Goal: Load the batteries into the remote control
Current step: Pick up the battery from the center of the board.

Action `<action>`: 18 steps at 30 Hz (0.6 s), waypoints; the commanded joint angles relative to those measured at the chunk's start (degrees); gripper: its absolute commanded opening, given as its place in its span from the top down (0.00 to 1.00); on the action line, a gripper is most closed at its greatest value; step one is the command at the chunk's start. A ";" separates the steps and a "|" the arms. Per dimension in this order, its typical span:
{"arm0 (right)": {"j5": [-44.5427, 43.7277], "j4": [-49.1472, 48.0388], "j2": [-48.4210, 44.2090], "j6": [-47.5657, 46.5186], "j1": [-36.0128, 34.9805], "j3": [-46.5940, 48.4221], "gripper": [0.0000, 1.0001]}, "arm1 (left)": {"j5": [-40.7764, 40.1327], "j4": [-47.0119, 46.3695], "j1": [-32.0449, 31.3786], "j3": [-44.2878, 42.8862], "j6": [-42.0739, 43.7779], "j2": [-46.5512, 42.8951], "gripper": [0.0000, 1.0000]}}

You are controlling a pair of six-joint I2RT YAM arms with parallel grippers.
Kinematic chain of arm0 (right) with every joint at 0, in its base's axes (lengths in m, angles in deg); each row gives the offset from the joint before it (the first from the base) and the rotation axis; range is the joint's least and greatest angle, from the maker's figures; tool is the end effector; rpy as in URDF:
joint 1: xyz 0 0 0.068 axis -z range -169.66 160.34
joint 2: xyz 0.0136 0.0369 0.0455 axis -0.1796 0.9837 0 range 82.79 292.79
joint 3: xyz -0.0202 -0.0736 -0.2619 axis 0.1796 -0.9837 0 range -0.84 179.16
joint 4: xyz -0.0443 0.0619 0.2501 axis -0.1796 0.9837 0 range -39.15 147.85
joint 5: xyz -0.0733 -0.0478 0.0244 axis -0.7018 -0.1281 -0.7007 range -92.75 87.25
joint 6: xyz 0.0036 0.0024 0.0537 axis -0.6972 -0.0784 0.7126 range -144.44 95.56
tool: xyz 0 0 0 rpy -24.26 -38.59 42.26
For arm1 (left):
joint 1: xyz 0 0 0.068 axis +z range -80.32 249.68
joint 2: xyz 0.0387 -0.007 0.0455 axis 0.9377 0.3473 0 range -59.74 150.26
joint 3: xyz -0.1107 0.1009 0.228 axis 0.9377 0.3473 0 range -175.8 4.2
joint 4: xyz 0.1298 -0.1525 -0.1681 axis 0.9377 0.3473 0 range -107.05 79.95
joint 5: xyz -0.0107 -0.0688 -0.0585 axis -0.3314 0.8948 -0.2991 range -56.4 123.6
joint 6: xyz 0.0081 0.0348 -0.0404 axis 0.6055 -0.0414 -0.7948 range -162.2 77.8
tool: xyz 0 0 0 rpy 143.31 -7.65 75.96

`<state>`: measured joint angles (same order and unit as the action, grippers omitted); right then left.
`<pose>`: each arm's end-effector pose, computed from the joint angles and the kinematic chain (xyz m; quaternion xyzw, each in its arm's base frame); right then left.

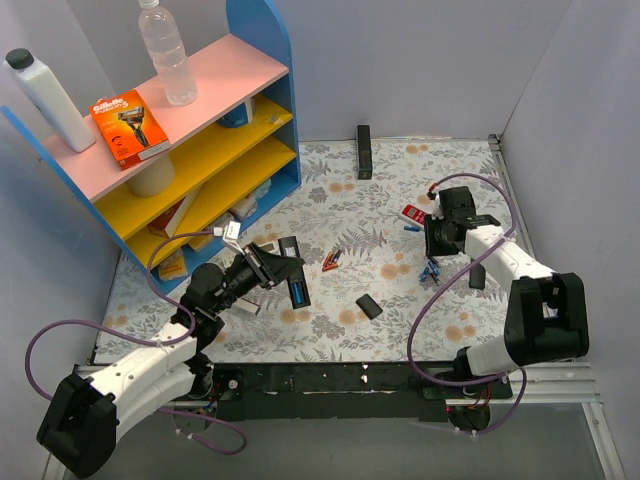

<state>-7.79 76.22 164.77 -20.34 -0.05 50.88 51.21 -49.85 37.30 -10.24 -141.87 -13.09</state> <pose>0.2826 0.0488 0.2130 -0.0395 0.9537 -0.0044 0.2981 0.1512 -0.1087 0.2267 -0.2947 0.6390 -0.6855 0.1870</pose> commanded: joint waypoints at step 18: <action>19.53 -4.28 18.92 -33.97 0.46 19.36 0.50 | 3.40 5.11 -0.14 -4.20 4.84 -1.74 1.00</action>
<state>7.10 71.28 181.09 -47.14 0.21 64.61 53.85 -45.87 37.30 -11.51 -138.60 -13.68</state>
